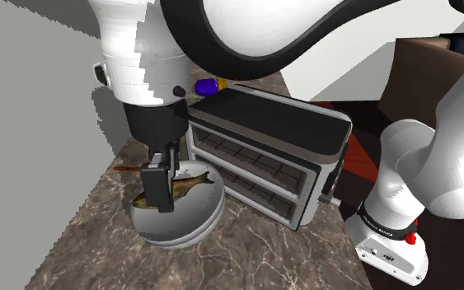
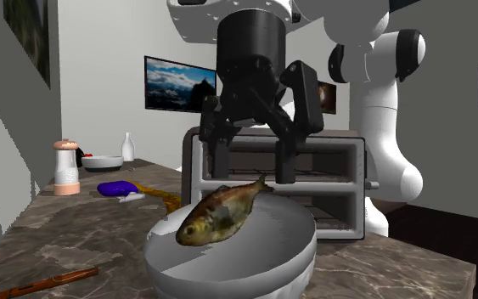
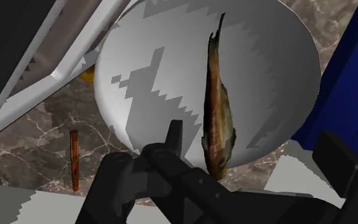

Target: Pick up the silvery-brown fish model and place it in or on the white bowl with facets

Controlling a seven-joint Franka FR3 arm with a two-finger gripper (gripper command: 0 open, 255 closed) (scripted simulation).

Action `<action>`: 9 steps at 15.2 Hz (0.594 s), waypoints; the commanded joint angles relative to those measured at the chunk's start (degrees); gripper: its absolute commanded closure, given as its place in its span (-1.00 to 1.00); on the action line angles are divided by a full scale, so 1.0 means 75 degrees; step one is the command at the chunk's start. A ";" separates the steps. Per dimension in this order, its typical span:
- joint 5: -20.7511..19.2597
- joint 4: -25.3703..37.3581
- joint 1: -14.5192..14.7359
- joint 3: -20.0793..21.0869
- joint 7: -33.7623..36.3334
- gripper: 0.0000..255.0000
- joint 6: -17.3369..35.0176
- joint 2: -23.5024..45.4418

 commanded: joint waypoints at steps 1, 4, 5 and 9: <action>0.0003 0.0377 -0.0021 -0.0038 -0.0012 -1.00 -0.0451 -0.0067; 0.0000 0.0565 -0.0029 -0.0051 -0.0010 -1.00 -0.0651 -0.0079; 0.0000 0.0565 -0.0029 -0.0051 -0.0010 -1.00 -0.0651 -0.0079; 0.0000 0.0565 -0.0029 -0.0051 -0.0010 -1.00 -0.0651 -0.0079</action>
